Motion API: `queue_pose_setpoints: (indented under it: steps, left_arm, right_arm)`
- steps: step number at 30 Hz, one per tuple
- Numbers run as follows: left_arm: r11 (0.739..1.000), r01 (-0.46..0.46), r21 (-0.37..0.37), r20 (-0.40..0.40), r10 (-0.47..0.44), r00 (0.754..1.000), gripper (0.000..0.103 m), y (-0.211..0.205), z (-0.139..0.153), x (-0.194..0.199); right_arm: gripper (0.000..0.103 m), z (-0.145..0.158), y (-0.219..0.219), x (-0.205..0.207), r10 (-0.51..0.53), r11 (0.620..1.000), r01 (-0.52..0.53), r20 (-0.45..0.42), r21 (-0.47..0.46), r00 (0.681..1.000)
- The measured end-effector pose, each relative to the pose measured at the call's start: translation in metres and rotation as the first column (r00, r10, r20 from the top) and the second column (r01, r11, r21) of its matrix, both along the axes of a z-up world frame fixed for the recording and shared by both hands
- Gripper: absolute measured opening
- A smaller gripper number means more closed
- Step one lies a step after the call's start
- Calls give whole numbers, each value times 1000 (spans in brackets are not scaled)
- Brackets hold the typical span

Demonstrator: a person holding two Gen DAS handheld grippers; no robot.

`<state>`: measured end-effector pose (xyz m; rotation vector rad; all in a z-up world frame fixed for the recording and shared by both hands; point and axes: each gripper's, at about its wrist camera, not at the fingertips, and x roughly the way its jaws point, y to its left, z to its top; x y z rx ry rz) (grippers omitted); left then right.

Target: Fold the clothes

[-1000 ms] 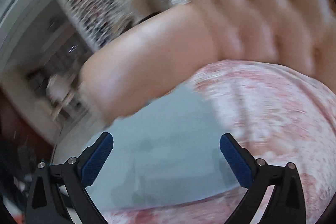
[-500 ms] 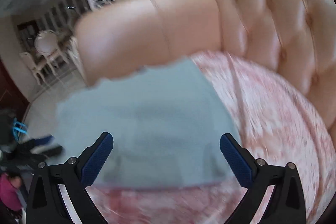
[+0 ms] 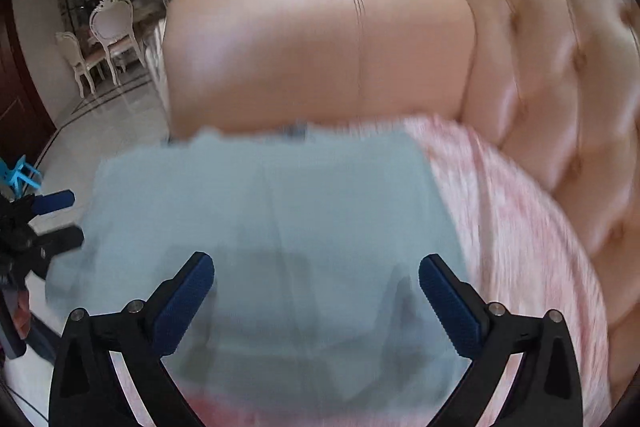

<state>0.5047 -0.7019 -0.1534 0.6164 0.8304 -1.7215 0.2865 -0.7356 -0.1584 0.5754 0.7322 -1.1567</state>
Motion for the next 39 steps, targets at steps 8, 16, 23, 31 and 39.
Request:
queue_pose_setpoints:
  steps: [8, 16, 23, 31, 39]
  left_arm:
    - [994, -60, 97, 0, 60, 998, 103, -61, -34, 8]
    - [996, -69, 59, -38, 72, 997, 103, -20, -18, 14]
    - [994, -50, 98, -14, 51, 999, 103, 12, -37, 11]
    - [978, -32, 208, 51, 22, 998, 103, -5, -32, 4]
    - [976, -28, 214, 43, 19, 999, 103, 8, -23, 3]
  right_arm:
    - [103, -37, -97, 21, -21, 984, 31, -58, 178, 998]
    - [103, -8, -62, -2, -134, 989, 127, 96, 77, 986]
    - [103, 27, 21, 34, -18, 999, 19, 53, -36, 998]
    - [103, 119, 83, 87, 131, 977, -124, 29, -172, 991]
    - [103, 162, 118, 148, 211, 968, -216, -56, -128, 976]
